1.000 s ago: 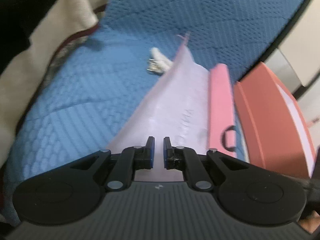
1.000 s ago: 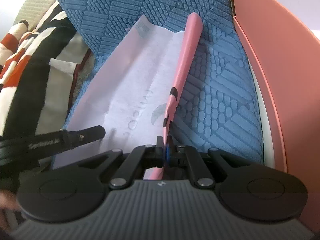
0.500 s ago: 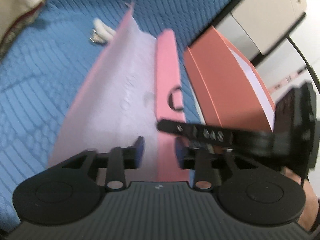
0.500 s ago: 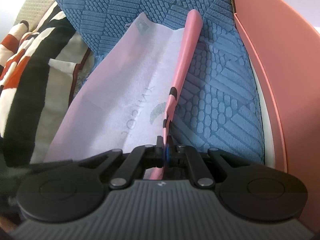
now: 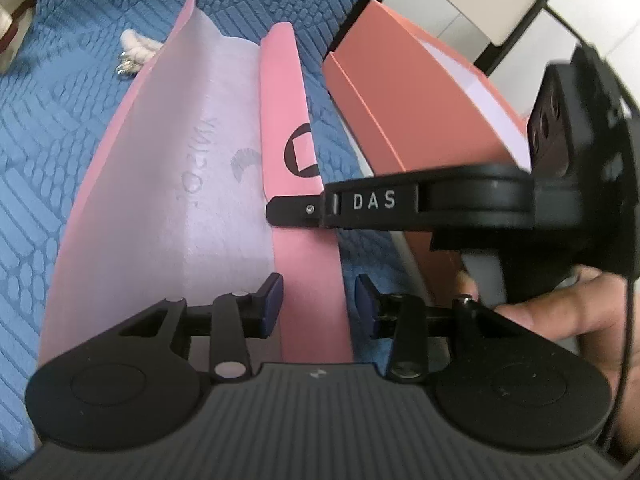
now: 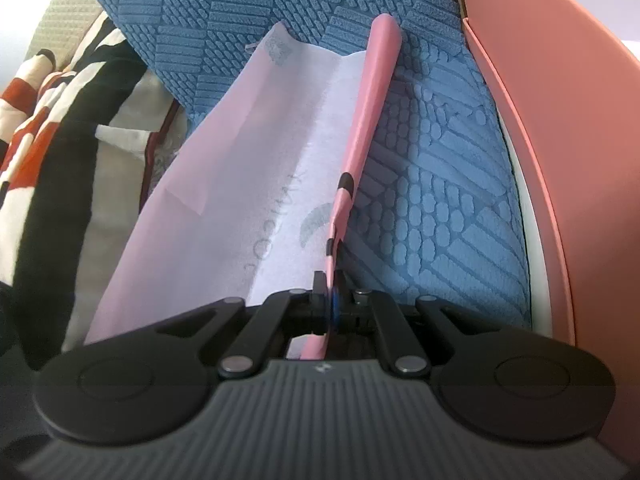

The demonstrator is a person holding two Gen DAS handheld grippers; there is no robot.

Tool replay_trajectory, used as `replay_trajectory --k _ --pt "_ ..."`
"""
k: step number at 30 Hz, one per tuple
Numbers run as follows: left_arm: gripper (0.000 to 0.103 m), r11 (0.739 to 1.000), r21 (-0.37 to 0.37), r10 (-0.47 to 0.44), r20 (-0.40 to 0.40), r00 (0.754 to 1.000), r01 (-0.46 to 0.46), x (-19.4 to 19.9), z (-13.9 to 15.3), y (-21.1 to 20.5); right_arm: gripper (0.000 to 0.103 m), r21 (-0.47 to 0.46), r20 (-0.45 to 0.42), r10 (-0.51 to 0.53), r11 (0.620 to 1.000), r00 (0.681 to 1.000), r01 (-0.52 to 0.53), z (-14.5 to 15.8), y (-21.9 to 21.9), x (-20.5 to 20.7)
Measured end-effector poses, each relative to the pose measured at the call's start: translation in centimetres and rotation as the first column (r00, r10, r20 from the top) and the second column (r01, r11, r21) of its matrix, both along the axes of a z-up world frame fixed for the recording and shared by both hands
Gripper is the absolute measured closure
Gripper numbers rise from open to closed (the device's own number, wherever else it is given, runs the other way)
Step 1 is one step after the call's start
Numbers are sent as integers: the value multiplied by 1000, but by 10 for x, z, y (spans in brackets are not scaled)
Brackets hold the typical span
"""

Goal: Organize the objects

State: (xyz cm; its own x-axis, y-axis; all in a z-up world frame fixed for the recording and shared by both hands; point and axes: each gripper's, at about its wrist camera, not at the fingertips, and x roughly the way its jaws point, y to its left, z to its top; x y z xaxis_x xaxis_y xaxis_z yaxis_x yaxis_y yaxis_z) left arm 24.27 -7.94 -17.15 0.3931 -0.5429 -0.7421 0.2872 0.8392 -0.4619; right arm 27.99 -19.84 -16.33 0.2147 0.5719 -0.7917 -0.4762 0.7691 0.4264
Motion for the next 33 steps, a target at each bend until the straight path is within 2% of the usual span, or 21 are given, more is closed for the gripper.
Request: replay_trajectory --k 1,5,6,12,15,20,24,28,30,33 --pt "69 1000 7 4 5 1000 -5 0 0 1 97 -2 2 1 1000 1000 -1 0 0 0" --pt "88 997 -63 40 -11 999 -41 3 1 14 94 0 12 -3 1000 1000 3 1 0 0" --pt "90 996 -78 48 -15 999 -49 4 1 18 93 -1 19 -3 1000 1000 3 1 0 0" --pt "94 982 -140 120 -59 991 -127 6 0 35 84 48 39 1 999 999 -3 8 -2 0" --pt "95 969 -170 167 -88 982 -180 8 -1 46 83 96 61 -5 995 998 -1 16 -5 -1" --pt "97 954 -148 243 -123 962 -260 10 -4 54 84 154 85 -21 988 996 7 23 -6 -2" --pt "97 948 -133 268 -150 952 -288 11 -6 60 86 136 101 37 989 994 -51 21 8 -7" --pt "97 947 -123 276 -162 948 -296 13 -8 61 86 80 113 100 991 989 -110 11 28 -14" --pt "97 946 -113 283 -166 944 -304 13 -8 61 87 68 97 105 991 990 -112 5 32 -12" --pt "96 938 -115 306 -175 936 -328 13 -6 65 88 97 44 93 991 995 -97 -3 32 -7"
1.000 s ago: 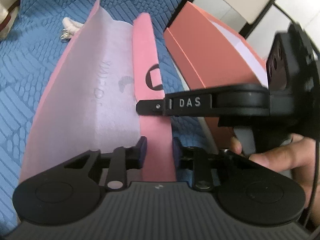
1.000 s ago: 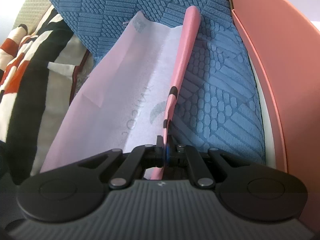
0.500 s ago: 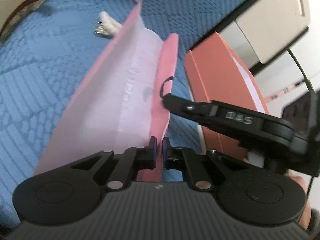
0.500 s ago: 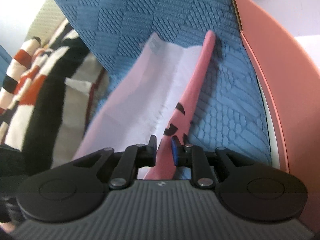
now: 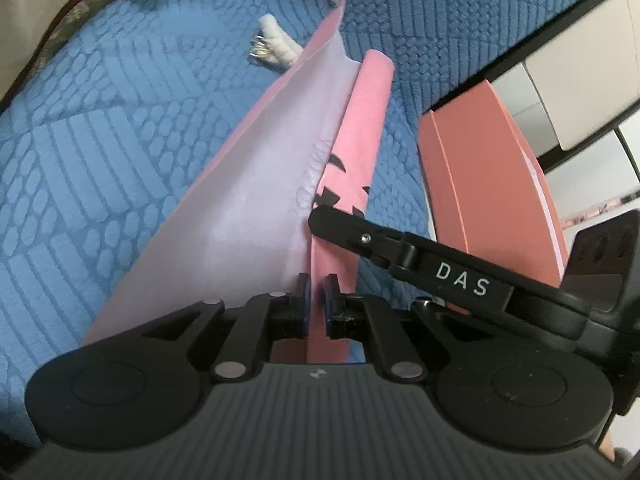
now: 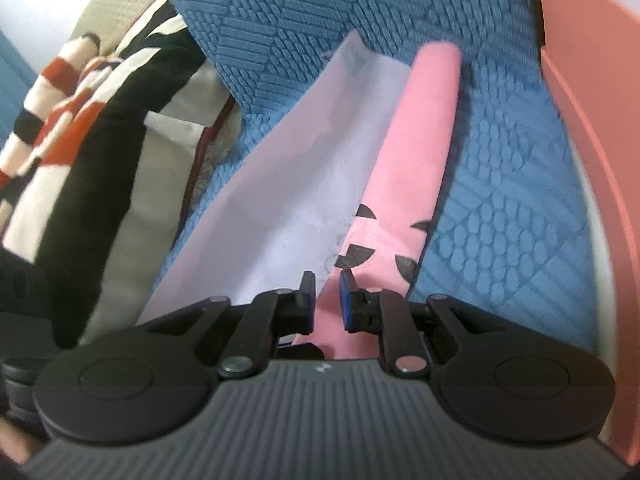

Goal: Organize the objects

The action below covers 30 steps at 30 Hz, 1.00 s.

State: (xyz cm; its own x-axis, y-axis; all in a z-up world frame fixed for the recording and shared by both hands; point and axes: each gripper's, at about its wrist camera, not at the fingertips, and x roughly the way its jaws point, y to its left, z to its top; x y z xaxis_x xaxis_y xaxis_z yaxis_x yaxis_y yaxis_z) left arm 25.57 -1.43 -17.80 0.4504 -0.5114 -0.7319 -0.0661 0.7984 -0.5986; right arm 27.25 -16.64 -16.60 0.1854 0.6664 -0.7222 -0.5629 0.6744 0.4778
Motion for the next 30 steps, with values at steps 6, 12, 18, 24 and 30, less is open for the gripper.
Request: replay_trajectory --k 6,12,18,24,30 --pt "96 998 23 63 31 998 -64 -3 12 12 92 -17 13 19 1000 1000 -18 -2 4 -2" --pt "96 999 13 40 69 997 -41 -11 27 3 93 12 -28 -4 1000 1000 4 -5 -1 4" --pt "96 996 62 -61 50 997 58 -8 26 -16 93 9 -22 -79 997 997 79 -4 -10 11" --pt "96 990 121 -81 40 996 76 -4 22 -26 87 6 3 -73 997 997 73 -2 -10 9" --pt "96 989 128 -81 40 996 75 -3 23 -24 85 -3 31 -123 992 992 124 1 -16 14"
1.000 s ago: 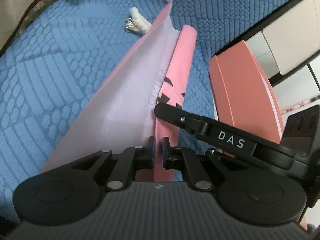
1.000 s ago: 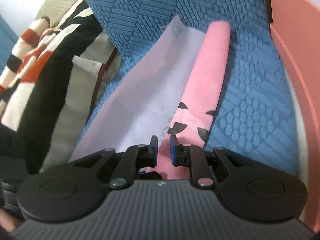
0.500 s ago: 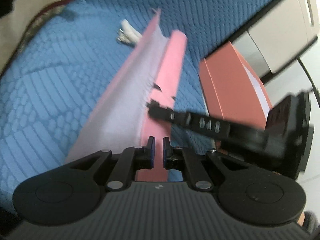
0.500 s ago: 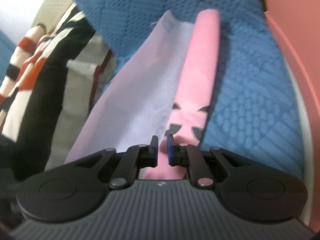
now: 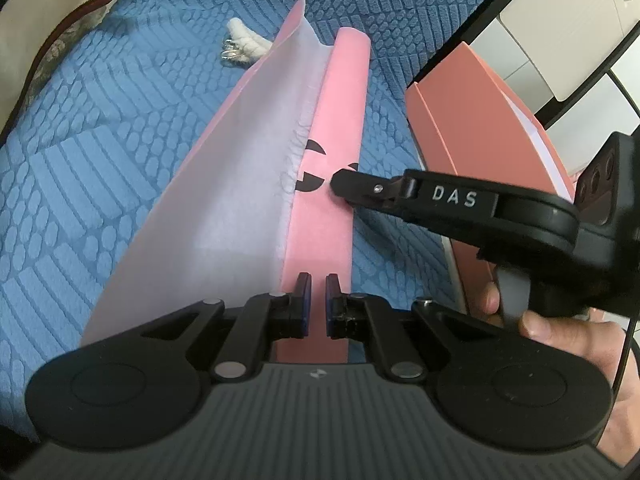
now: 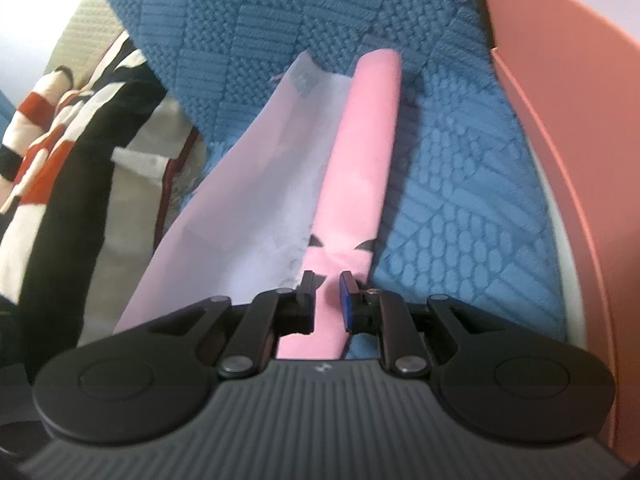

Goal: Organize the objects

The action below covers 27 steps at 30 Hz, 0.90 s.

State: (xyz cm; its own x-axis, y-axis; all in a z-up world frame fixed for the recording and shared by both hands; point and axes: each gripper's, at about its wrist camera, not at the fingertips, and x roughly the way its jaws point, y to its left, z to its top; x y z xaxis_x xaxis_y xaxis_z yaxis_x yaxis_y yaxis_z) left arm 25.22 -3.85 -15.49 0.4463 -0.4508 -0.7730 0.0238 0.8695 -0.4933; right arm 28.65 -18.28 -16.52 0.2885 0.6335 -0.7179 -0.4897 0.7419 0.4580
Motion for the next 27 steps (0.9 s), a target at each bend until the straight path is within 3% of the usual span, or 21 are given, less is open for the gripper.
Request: replay_trajectory --k 2,6,21,23,25,27 --pt "96 1000 0 2 0 1000 -2 0 0 0 85 6 -9 -16 1000 1000 16 0 -3 2" --pt "96 1000 -13 19 -7 1000 -19 1 -1 2 72 -1 -10 -45 999 999 45 0 -6 6" --pt "96 997 -20 69 -11 998 -69 0 -3 5 72 134 -190 -15 990 982 41 -11 -10 10" --pt "96 997 -14 74 -8 997 -74 -1 -3 5 76 139 -185 4 990 983 22 -10 -7 7" --pt "96 997 -11 83 -8 997 -83 -2 -4 5 90 128 -150 22 992 988 -3 -6 -4 2" --pt "96 995 -21 98 -7 995 -98 -2 -4 7 94 119 -132 30 993 991 -15 -4 -4 0"
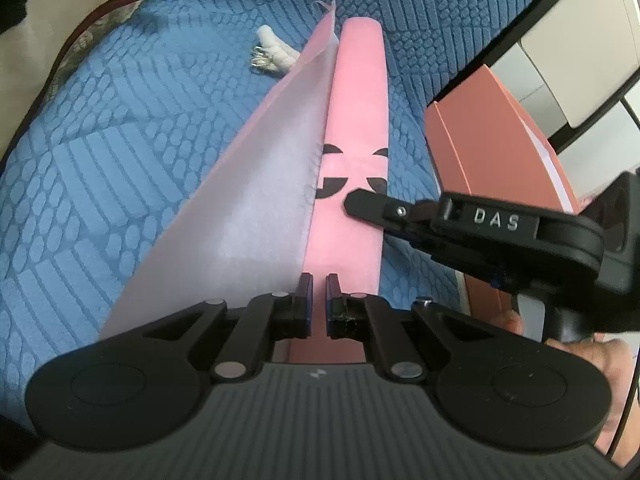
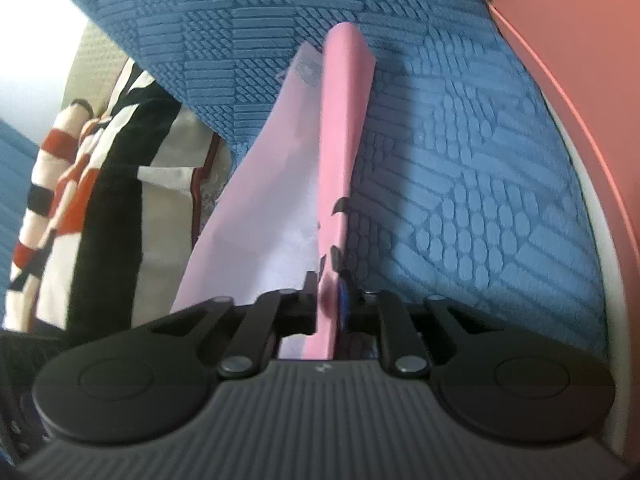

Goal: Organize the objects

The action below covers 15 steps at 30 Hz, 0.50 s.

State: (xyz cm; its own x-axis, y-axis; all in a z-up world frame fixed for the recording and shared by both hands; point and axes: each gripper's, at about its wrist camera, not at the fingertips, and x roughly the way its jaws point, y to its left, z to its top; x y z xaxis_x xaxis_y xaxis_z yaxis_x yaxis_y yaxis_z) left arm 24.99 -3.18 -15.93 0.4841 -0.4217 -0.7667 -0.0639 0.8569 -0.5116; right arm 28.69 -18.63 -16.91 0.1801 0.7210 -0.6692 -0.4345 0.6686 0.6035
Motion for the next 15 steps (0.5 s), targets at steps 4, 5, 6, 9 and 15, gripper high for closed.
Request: replay_trajectory --k 4,5,6,9,15 --pt "96 1000 -22 17 8 1000 -17 -1 2 6 94 -1 11 16 1000 1000 -16 1 4 -2" --pt "96 999 -27 17 13 1000 -16 -1 3 6 94 -2 10 15 1000 1000 -15 1 3 -1" --pt "96 1000 -28 14 19 1000 -13 -2 5 5 94 -1 6 13 1000 1000 -13 1 3 -1" --pt "95 1000 -25 8 35 999 -7 -3 8 2 94 1 1 12 1000 1000 -12 0 -1 1" --pt "79 1000 -20 -15 51 999 16 -4 10 -4 94 -7 2 22 1000 1000 -22 2 -3 2"
